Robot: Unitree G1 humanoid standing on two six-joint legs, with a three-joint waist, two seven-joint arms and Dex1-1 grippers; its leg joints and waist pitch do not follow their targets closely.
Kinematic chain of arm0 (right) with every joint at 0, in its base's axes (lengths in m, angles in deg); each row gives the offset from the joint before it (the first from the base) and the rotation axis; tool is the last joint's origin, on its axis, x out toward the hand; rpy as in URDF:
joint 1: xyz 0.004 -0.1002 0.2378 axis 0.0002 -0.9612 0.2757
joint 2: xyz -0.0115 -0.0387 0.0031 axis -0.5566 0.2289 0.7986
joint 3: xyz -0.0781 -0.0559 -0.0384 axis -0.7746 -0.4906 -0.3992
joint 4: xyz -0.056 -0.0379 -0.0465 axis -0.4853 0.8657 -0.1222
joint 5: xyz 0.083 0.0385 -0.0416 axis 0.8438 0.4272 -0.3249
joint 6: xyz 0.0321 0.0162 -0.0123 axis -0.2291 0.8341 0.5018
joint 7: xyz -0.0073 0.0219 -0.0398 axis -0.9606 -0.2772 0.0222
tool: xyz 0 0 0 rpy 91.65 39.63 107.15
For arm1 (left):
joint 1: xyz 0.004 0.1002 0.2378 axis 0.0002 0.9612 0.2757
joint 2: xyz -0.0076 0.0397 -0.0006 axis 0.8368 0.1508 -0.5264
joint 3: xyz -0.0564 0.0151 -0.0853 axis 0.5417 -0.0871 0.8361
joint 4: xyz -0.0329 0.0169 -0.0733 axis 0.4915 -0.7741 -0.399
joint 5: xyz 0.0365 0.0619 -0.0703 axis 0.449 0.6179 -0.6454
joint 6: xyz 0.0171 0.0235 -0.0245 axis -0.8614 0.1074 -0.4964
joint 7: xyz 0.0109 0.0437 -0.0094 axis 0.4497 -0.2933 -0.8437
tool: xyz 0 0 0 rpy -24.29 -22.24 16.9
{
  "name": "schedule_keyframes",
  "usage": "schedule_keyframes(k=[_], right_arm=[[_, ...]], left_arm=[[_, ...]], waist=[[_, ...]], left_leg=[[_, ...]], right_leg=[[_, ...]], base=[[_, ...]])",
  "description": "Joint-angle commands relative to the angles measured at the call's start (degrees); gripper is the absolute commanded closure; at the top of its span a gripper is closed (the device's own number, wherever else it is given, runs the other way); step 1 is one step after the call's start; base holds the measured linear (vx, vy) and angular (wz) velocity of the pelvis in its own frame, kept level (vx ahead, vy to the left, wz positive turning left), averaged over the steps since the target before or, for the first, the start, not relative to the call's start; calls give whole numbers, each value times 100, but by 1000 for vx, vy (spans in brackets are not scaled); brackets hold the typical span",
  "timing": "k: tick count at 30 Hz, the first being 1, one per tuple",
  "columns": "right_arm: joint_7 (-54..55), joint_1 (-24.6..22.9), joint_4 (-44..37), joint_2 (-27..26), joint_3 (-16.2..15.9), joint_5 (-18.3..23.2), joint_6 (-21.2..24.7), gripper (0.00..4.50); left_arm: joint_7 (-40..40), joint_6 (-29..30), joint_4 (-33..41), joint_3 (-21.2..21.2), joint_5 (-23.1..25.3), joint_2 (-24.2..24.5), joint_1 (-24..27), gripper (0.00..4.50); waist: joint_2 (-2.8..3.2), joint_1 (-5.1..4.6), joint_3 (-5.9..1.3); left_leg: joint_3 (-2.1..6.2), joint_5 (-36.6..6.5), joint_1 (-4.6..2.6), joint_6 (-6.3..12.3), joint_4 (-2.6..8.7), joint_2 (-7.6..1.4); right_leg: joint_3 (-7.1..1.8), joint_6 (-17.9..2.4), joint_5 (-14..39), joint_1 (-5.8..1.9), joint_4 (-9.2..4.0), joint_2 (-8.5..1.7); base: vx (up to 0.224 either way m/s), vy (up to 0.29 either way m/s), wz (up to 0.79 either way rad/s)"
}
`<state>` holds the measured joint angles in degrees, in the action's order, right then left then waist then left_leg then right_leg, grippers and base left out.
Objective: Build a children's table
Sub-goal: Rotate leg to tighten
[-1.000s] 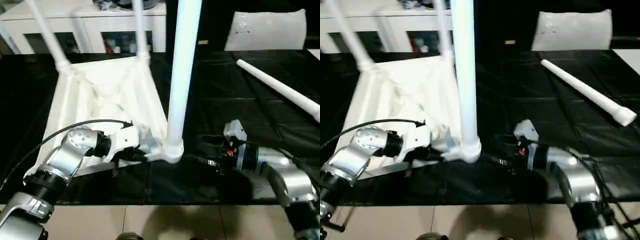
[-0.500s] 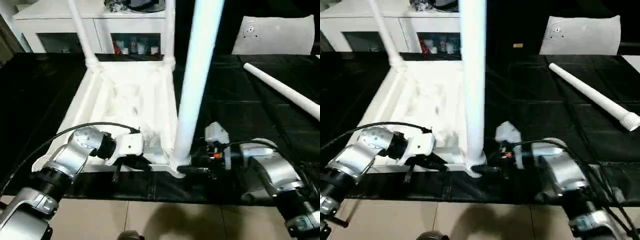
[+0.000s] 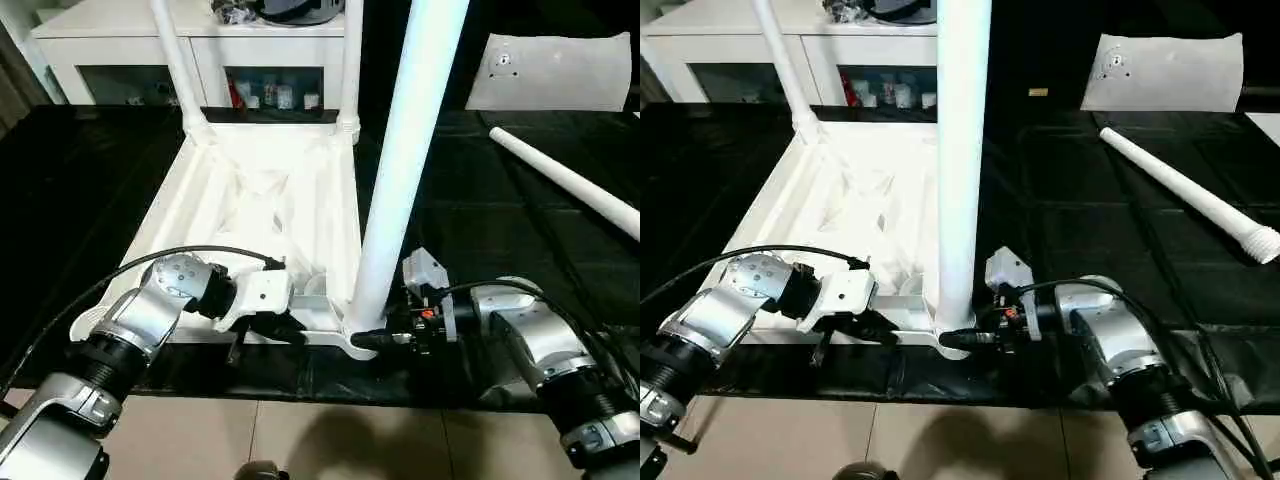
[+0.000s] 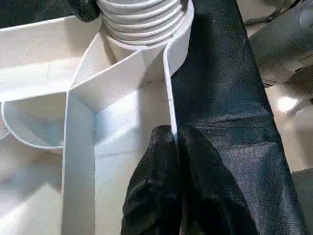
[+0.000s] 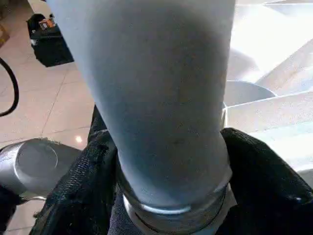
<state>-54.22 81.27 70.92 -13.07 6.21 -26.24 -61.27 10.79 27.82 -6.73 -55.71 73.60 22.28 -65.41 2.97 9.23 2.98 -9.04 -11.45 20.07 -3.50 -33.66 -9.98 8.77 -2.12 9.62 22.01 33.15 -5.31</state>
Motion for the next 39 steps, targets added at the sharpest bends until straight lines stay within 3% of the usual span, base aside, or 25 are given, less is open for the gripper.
schedule_keyframes(k=[1, 7, 10, 11, 14, 15, 16, 18, 20, 22, 23, 24, 25, 26, 27, 28, 29, 30, 31, 34, 36, 38, 39], right_arm=[[-42, 102, 25, -26, -6, -29, -30, 157], [-36, -74, -136, -78, 11, 92, 151, 172], [548, -479, -393, -350, 183, 221, 400, 173], [548, -479, -393, -350, 183, 221, 400, 173], [1651, -687, -302, -803, 408, 67, 455, 173], [2012, -707, -220, -961, 477, 4, 467, 173], [2341, -713, -144, -1119, 540, -42, 489, 173], [2691, -710, -62, -1300, 614, -73, 524, 173], [3144, -681, 36, -1577, 755, -70, 638, 173], [4106, -508, 375, -2105, 1024, -142, 692, 173], [4477, -393, 564, -2271, 1128, -167, 655, 173], [4881, -233, 787, -2446, 1236, -208, 598, 173], [4881, -233, 787, -2446, 1236, -208, 598, 173], [5072, -143, 895, -2528, 1276, -247, 566, 173], [5221, -68, 977, -2577, 1285, -306, 538, 173], [5269, -47, 1000, -2593, 1287, -325, 529, 173], [5326, -24, 1020, -2596, 1259, -394, 486, 173], [5365, -24, 1043, -2611, 1279, -437, 365, 173], [5365, -24, 1043, -2611, 1279, -437, 365, 173], [5370, -49, 1066, -2669, 1413, -446, 208, 103], [5373, -101, 1030, -2647, 1462, -469, 78, 93], [5326, -171, 938, -2559, 1447, -492, -55, 61], [5325, -188, 917, -2529, 1434, -497, -95, 61]], left_arm=[[162, -109, -46, -295, 250, -43, -7, 450], [55, 23, -27, -168, 154, -82, 56, 450], [-552, 496, 41, 132, 47, -296, 133, 450], [-552, 496, 41, 132, 47, -296, 133, 450], [-1264, 1201, 227, 541, -198, -647, 175, 450], [-1484, 1388, 297, 632, -234, -761, 191, 450], [-1673, 1526, 363, 683, -234, -861, 208, 450], [-1878, 1650, 435, 720, -210, -968, 228, 450], [-2252, 1868, 525, 799, -166, -1199, 243, 450], [-2986, 2406, 759, 870, -50, -1753, 245, 450], [-3249, 2598, 840, 880, 5, -1965, 243, 450], [-3565, 2822, 941, 863, 93, -2233, 239, 450], [-3565, 2822, 941, 863, 93, -2233, 239, 450], [-3737, 2920, 984, 830, 165, -2373, 234, 450], [-3879, 2964, 992, 777, 253, -2454, 229, 450], [-3924, 2982, 997, 760, 277, -2476, 227, 450], [-3954, 2989, 990, 710, 331, -2472, 225, 450], [-3990, 2975, 940, 646, 443, -2403, 214, 450], [-3990, 2975, 940, 646, 443, -2403, 214, 450], [-4035, 2961, 891, 667, 580, -2283, 198, 450], [-3988, 2945, 882, 702, 663, -2110, 197, 450], [-3883, 2852, 858, 718, 678, -1923, 221, 450], [-3857, 2817, 861, 703, 678, -1858, 231, 450]], waist=[[-58, -43, -396], [-59, -39, -404], [-27, -12, -394], [-35, -23, -388], [-29, -84, -335], [-16, -127, -318], [-31, -208, -301], [-12, -307, -290], [-2, -430, -275], [48, -585, -243], [64, -627, -230], [91, -720, -253], [103, -759, -247], [118, -812, -245], [68, -863, -245], [33, -876, -250], [23, -883, -258], [16, -878, -265], [13, -874, -272], [15, -850, -298], [8, -831, -316], [-1, -809, -354], [-8, -770, -393]], left_leg=[[80, -963, 4, 354, 386, -390], [80, -949, -2, 345, 383, -395], [85, -980, -17, 298, 392, -420], [91, -1033, 1, 283, 400, -411], [83, -1466, -63, 132, 414, -359], [98, -1659, -98, 72, 406, -328], [117, -1790, -70, 22, 426, -321], [159, -2110, -95, -38, 421, -295], [181, -2379, -109, -19, 417, -291], [198, -2701, -184, -39, 415, -320], [228, -2839, -193, -44, 415, -323], [262, -3039, -175, -56, 448, -373], [290, -3169, -155, -65, 483, -415], [325, -3396, -104, -58, 543, -453], [296, -3397, -144, -84, 521, -398], [263, -3105, -156, -49, 454, -297], [248, -2913, -143, -13, 424, -266], [235, -2567, -84, 75, 413, -248], [232, -2428, -58, 115, 418, -255], [221, -2074, -20, 211, 444, -305], [221, -1869, 12, 254, 452, -329], [205, -1608, 23, 291, 441, -338], [192, -1304, 67, 342, 411, -336]], right_leg=[[-428, -662, 1983, -285, -406, -490], [-430, -676, 1930, -282, -399, -485], [-441, -678, 1958, -269, -407, -500], [-433, -657, 2031, -279, -418, -503], [-391, -447, 2833, -240, -537, -502], [-347, -338, 3182, -224, -607, -512], [-322, -217, 3323, -251, -625, -497], [-234, -5, 3610, -246, -703, -484], [-192, 90, 3645, -235, -751, -464], [-108, 41, 3641, -218, -813, -457], [-43, 71, 3649, -236, -838, -451], [-25, 94, 3436, -303, -804, -449], [-18, 75, 3293, -338, -774, -456], [-68, 52, 3044, -386, -694, -446], [-122, -29, 3062, -322, -720, -482], [-128, -73, 3267, -293, -789, -529], [-139, -83, 3340, -291, -800, -552], [-167, -104, 3342, -312, -794, -565], [-179, -112, 3282, -322, -789, -564], [-235, -311, 2771, -330, -701, -535], [-266, -447, 2474, -353, -639, -536], [-297, -541, 2199, -353, -589, -532], [-321, -614, 1876, -364, -542, -546]], base=[[0, 0, 0], [0, 0, 0], [0, 0, 0], [0, 0, 0], [0, 0, 0], [0, 0, 0], [0, 0, 0], [0, 0, 0], [0, 0, 0], [0, 0, 0], [0, 0, 0], [0, 0, 0], [0, 0, 0], [0, 0, 0], [0, 0, 0], [0, 0, 0], [0, 0, 0], [0, 0, 0], [0, 0, 0], [0, 0, 0], [0, 0, 0], [0, 0, 0], [0, 0, 0]])
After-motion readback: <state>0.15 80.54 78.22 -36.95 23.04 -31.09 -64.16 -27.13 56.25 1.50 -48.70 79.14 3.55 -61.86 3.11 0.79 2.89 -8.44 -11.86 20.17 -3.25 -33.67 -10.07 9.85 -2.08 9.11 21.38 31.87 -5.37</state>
